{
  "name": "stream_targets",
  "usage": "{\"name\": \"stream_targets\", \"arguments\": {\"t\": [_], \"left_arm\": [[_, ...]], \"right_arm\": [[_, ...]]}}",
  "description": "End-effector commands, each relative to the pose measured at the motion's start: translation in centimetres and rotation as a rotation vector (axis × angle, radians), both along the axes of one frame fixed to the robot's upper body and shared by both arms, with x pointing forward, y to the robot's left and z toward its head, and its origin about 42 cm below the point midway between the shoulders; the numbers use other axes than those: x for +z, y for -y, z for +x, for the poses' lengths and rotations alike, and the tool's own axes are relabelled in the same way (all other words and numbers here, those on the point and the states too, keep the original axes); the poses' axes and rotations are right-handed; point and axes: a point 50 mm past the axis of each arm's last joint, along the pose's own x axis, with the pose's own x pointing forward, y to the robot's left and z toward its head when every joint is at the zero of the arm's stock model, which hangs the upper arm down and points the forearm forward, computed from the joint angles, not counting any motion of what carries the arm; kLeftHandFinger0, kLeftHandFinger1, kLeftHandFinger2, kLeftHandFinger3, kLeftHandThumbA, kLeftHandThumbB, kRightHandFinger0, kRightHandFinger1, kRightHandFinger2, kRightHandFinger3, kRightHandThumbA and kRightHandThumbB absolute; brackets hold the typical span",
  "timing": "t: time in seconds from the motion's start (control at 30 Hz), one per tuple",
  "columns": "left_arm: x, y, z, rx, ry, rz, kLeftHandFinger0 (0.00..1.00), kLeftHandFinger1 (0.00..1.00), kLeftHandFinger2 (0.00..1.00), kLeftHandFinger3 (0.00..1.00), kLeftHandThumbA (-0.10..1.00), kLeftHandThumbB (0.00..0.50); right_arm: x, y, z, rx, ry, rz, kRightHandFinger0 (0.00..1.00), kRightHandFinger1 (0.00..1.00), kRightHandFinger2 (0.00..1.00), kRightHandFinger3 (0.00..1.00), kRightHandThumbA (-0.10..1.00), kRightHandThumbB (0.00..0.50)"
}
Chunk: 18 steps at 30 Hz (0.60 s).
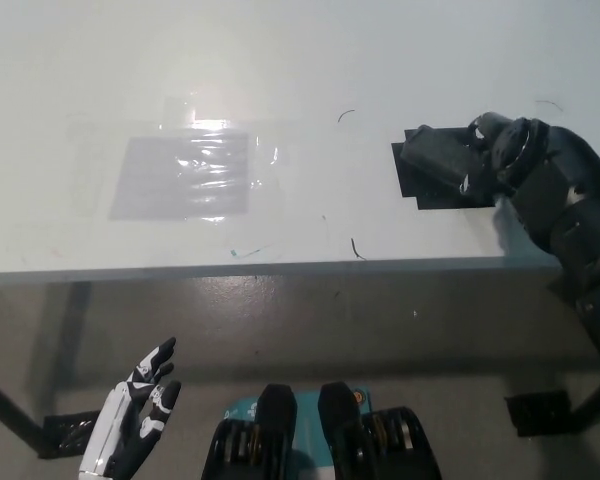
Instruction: A whiteboard eraser is kept on the black marked spot on the table infront of the robot and the robot uses its right hand to swipe it back and forth on the table twice to clean it
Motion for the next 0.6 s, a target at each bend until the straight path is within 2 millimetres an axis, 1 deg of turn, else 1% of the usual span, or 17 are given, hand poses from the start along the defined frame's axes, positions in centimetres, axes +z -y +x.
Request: {"name": "stream_targets", "arguments": {"t": [0.0,0.03,0.07,0.1,0.13,0.17,0.2,0.23,0.33,0.37,0.4,0.47,0.5,0.53,0.57], "left_arm": [[1.16,-0.24,0.41,-0.025,0.054,0.044,1.00,1.00,1.00,1.00,0.80,0.429],[1.20,-0.25,0.42,-0.027,0.056,0.051,1.00,1.00,1.00,1.00,0.81,0.430],[1.24,-0.29,0.41,-0.027,0.059,0.065,1.00,1.00,1.00,1.00,0.82,0.435],[1.28,-0.29,0.42,-0.026,0.065,0.072,1.00,1.00,1.00,1.00,0.83,0.435],[1.31,-0.30,0.42,-0.025,0.068,0.077,1.00,1.00,1.00,1.00,0.83,0.437],[1.34,-0.30,0.42,-0.025,0.068,0.080,1.00,1.00,1.00,1.00,0.84,0.436],[1.38,-0.30,0.40,-0.024,0.070,0.082,1.00,1.00,1.00,1.00,0.84,0.437],[1.39,-0.31,0.37,-0.025,0.073,0.083,1.00,1.00,1.00,1.00,0.84,0.437],[1.48,-0.33,0.42,-0.025,0.075,0.085,1.00,1.00,1.00,1.00,0.84,0.441],[1.53,-0.36,0.47,-0.027,0.071,0.082,1.00,1.00,1.00,1.00,0.83,0.443],[1.53,-0.37,0.48,-0.027,0.068,0.082,1.00,1.00,1.00,1.00,0.83,0.444],[1.77,-0.50,0.75,-0.030,0.072,0.085,1.00,1.00,1.00,1.00,0.82,0.444],[1.78,-0.52,0.79,-0.030,0.073,0.086,1.00,1.00,1.00,1.00,0.82,0.443],[1.77,-0.52,0.81,-0.031,0.072,0.086,1.00,1.00,1.00,1.00,0.82,0.443],[1.82,-0.49,0.91,-0.033,0.071,0.083,1.00,1.00,1.00,1.00,0.82,0.443]], "right_arm": [[5.19,-1.07,1.20,-0.021,0.452,-0.079,0.00,0.00,0.08,0.97,0.01,0.220],[5.37,-1.13,1.23,-0.020,0.461,-0.073,0.00,0.00,0.05,0.97,-0.02,0.223],[5.65,-1.24,1.27,-0.020,0.473,-0.064,0.00,0.00,0.04,0.94,-0.03,0.222],[5.79,-1.34,1.30,-0.021,0.474,-0.062,0.00,0.00,0.06,0.94,-0.01,0.233],[5.84,-1.37,1.30,-0.020,0.479,-0.059,0.00,0.00,0.03,0.81,-0.02,0.235],[5.84,-1.39,1.29,-0.021,0.480,-0.057,0.00,0.00,0.02,0.88,-0.05,0.236],[5.85,-1.44,1.30,-0.023,0.476,-0.056,0.00,0.00,0.01,0.89,-0.05,0.241],[5.78,-1.42,1.29,-0.022,0.475,-0.058,0.00,0.00,0.04,0.93,-0.03,0.245],[5.59,-1.19,1.26,-0.024,0.477,-0.062,0.00,0.00,0.02,1.00,-0.03,0.251],[5.57,-1.05,1.26,-0.026,0.476,-0.061,0.00,0.00,0.02,1.00,-0.03,0.250],[5.53,-0.97,1.26,-0.028,0.474,-0.061,0.00,0.00,0.00,0.97,-0.04,0.246],[5.67,-0.72,1.29,-0.031,0.480,-0.065,0.00,0.00,0.00,0.89,-0.02,0.241],[5.68,-0.70,1.29,-0.036,0.475,-0.074,0.00,0.00,0.00,0.92,-0.01,0.235],[5.64,-0.66,1.29,-0.040,0.471,-0.079,0.00,0.00,0.01,0.91,0.01,0.237],[5.72,-0.57,1.30,-0.040,0.475,-0.079,0.00,0.00,0.02,0.87,0.02,0.244]]}}
